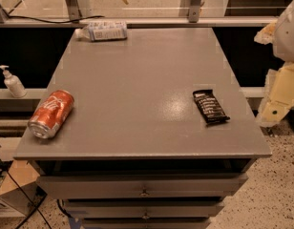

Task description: Pick blue plastic bottle

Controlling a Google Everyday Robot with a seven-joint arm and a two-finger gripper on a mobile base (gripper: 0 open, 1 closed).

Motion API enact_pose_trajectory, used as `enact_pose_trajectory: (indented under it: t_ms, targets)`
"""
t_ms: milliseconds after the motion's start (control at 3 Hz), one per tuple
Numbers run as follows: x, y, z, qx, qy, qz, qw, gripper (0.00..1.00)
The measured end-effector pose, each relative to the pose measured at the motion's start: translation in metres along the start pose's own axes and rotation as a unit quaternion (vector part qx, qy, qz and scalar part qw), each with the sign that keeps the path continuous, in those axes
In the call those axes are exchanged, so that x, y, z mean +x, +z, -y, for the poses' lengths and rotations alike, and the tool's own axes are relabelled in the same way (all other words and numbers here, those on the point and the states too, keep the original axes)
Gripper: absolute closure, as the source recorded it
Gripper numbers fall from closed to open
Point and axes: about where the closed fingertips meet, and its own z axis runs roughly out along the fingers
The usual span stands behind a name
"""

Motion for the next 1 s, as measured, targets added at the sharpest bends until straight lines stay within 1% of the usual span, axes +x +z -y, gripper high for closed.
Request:
enact_pose_trajectory:
  t_ms: [333, 667, 1000]
  targets:
    - [-0.003, -0.002, 0.002, 0.005, -0.004, 0.006, 1.0, 0.0]
    - [-0.025, 0.004, 0.011, -0.004, -0.035, 0.042, 0.9985, 0.0]
    - [-0.053, 0.016, 0.025, -0.023, -0.067, 0.094, 0.9931, 0.0]
